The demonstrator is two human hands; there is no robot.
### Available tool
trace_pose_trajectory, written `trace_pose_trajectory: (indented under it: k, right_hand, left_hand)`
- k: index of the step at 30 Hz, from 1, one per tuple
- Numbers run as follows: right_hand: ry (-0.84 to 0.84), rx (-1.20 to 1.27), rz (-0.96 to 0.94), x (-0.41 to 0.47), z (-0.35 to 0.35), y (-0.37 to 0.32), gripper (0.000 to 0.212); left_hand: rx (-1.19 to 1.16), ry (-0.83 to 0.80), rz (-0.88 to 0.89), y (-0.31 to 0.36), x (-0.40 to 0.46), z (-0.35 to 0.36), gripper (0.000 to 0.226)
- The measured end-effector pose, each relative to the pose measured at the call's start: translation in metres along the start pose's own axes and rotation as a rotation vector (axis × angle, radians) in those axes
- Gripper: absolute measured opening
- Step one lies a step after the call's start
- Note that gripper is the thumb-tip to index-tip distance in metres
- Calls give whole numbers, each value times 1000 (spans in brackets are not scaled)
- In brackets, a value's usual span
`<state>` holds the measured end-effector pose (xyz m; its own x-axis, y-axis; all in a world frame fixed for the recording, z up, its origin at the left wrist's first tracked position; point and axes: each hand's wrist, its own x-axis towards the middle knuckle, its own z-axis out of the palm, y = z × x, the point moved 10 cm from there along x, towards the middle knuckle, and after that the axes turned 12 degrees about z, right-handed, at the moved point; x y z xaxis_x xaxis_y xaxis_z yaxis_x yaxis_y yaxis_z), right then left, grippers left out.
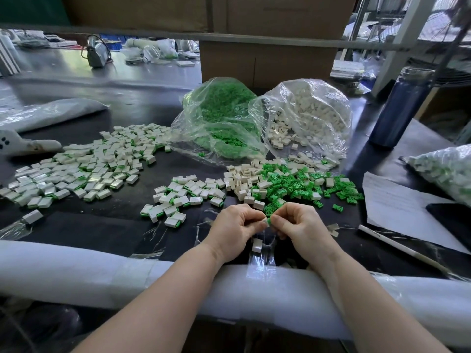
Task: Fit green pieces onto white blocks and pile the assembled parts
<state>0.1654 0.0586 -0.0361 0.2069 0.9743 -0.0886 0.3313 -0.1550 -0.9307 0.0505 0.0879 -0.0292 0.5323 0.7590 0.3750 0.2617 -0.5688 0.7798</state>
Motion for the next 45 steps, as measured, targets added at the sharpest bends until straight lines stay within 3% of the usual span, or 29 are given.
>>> trace_pose_trajectory:
  k: [6,12,15,22,26,30,35,40,45]
  right_hand:
    - [13,-73,-20,0,2,-1,23]
    - [7,139,-46,-2,-2,-4,16]
    - [-13,160,-60,-3,-1,-5,14]
    - [26,191,-67,-2,-7,-4,15]
    - [-66,192,-38,-1,3,-3,5]
    - [-161,116,-27,-3,15,-5,24]
    - [-259,209,-39,-7,21,-10,19]
    - [-264,274,-8,-6,20,-6,14]
    - [-224,234,-5,-4,17,-4,18]
  left_hand:
    - [74,-8,22,3,-1,1,19]
    - [-87,71,-58,0,-2,-3,15]
    - [-112,36,-81,-1,-2,0,6]
    - [-195,23,-98,-2,-3,1,9]
    - [-255,22,-64,1,-2,3,10]
    - [-230,19,-49,0,-2,1,13]
    - [-230,-29,-24,2,-2,7,18]
    - [-165,-71,-13,2,-2,11,28]
    - [-150,-91,-1,3,-2,13,21]
